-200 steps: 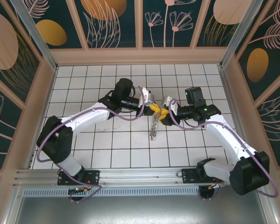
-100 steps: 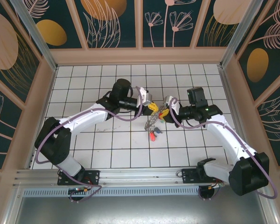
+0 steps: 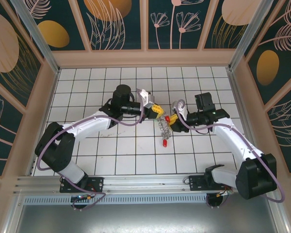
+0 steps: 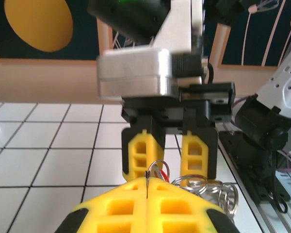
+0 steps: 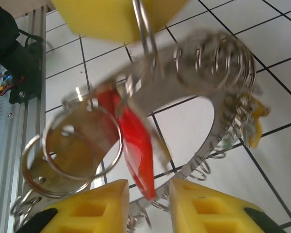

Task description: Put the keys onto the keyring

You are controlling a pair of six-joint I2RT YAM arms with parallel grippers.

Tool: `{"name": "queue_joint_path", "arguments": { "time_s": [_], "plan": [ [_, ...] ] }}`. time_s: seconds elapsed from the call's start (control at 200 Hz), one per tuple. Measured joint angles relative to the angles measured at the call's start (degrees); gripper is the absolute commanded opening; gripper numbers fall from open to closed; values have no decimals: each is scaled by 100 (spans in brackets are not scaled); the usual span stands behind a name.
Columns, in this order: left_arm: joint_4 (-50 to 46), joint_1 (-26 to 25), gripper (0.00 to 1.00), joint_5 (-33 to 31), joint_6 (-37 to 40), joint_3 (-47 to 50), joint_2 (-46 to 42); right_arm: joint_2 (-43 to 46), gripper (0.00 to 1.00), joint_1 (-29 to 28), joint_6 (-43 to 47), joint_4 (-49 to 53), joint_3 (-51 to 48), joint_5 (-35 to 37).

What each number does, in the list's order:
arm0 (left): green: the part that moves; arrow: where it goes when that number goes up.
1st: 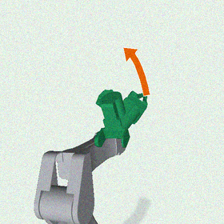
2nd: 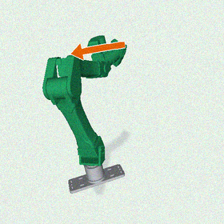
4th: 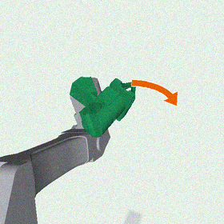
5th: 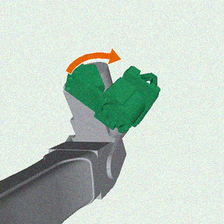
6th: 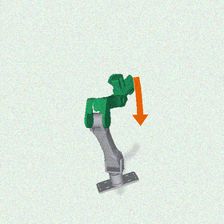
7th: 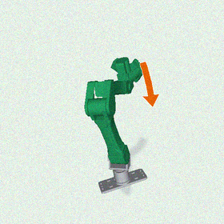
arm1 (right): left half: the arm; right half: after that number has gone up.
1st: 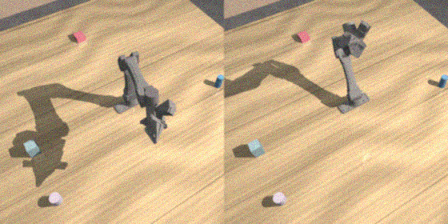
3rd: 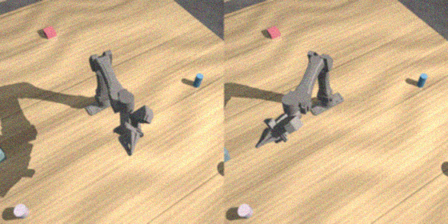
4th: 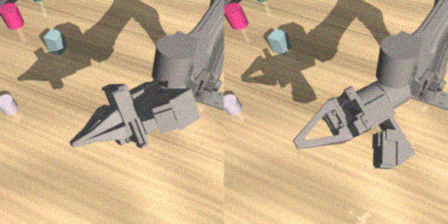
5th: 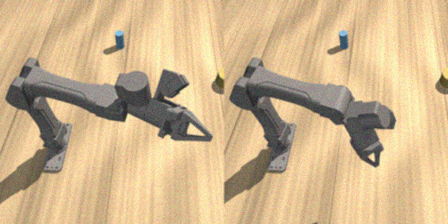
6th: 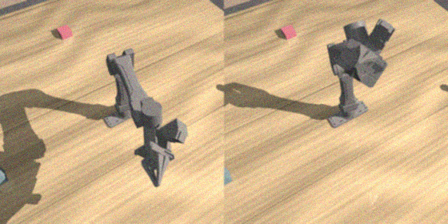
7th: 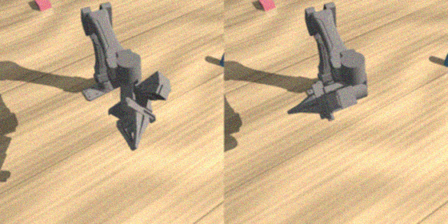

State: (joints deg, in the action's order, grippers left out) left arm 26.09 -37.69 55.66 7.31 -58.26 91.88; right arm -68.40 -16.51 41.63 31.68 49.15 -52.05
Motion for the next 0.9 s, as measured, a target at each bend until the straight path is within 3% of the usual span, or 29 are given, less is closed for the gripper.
{"name": "queue_joint_path", "arguments": {
  "time_s": [0.28, 0.425, 0.611, 0.901],
  "plan": [
    [356, 15, 0, 92, 59, 4, -2, 551, 41, 575, -85, -22, 98, -221],
    [81, 15, 0, 85, 452, 4, -50, 881, 41, 706, -339, -332, 273, -369],
    [-236, 13, 0, 66, 815, 2, -98, 852, 34, 590, -822, -782, 369, -697],
    [-273, -13, 0, 46, 909, 4, -98, 664, 34, 199, -1683, -1233, 306, -763]
  ]
}}
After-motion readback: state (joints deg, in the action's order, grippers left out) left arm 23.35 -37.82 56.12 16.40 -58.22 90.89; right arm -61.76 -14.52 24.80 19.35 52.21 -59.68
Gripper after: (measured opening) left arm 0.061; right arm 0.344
